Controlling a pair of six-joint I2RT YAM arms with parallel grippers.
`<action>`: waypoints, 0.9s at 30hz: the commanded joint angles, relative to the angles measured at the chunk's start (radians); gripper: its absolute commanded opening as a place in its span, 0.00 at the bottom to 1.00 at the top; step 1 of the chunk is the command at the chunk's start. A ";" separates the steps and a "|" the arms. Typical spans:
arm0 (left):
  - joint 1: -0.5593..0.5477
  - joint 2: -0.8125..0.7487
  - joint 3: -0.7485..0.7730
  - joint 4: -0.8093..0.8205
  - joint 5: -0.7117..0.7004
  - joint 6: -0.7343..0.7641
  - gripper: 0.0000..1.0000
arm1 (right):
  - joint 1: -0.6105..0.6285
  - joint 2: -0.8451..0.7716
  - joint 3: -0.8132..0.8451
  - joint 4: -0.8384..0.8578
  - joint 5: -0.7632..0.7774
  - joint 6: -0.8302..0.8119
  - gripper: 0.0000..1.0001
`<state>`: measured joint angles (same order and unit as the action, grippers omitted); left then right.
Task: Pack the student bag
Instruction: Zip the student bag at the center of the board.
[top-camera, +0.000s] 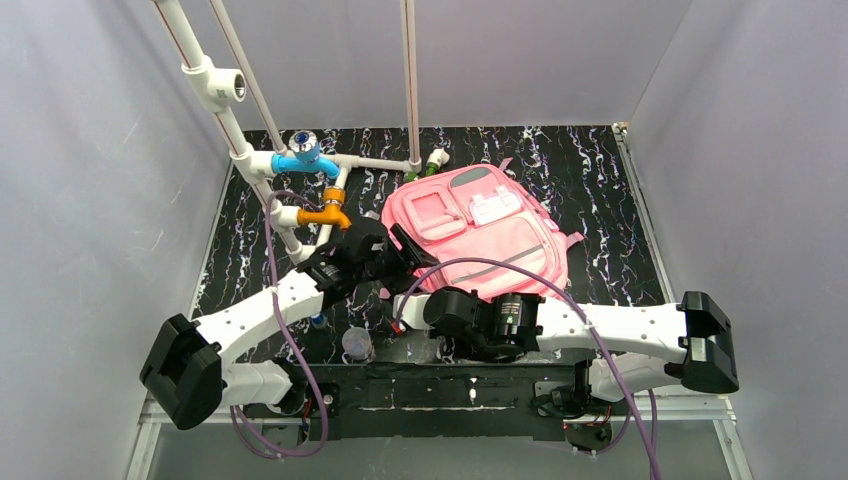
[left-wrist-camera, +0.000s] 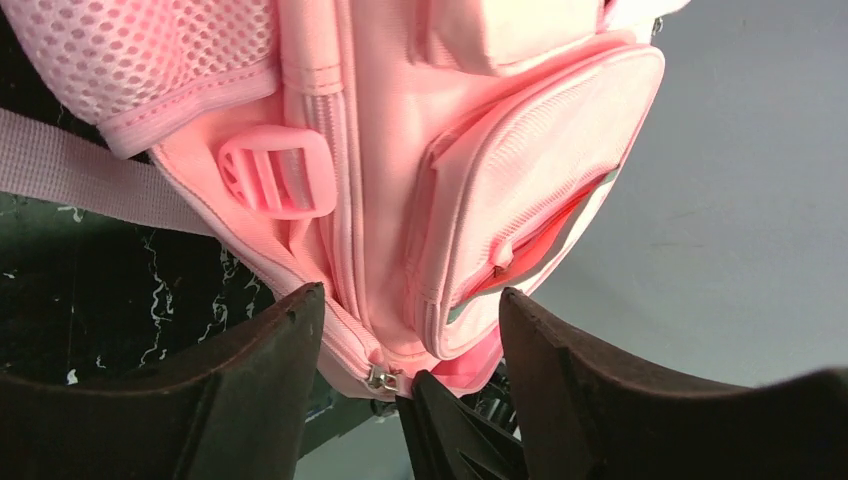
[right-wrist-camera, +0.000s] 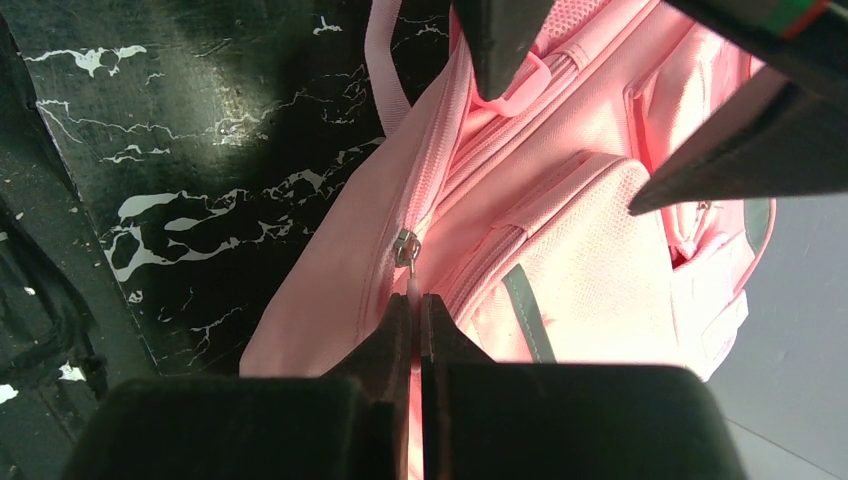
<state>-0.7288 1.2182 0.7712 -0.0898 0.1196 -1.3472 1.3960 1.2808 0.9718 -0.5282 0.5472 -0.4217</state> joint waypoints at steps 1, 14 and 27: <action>0.006 0.013 0.054 -0.106 -0.030 0.114 0.66 | -0.007 -0.008 0.045 0.038 0.058 0.006 0.01; -0.146 0.197 0.301 -0.338 -0.166 0.399 0.76 | -0.020 -0.080 -0.013 0.032 0.101 0.014 0.01; -0.300 0.238 0.296 -0.343 -0.266 0.423 0.69 | -0.035 -0.238 -0.137 -0.016 0.093 -0.088 0.01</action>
<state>-0.9733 1.4700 1.0760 -0.3763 -0.0601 -0.9382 1.3739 1.1275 0.8562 -0.5644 0.5545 -0.4355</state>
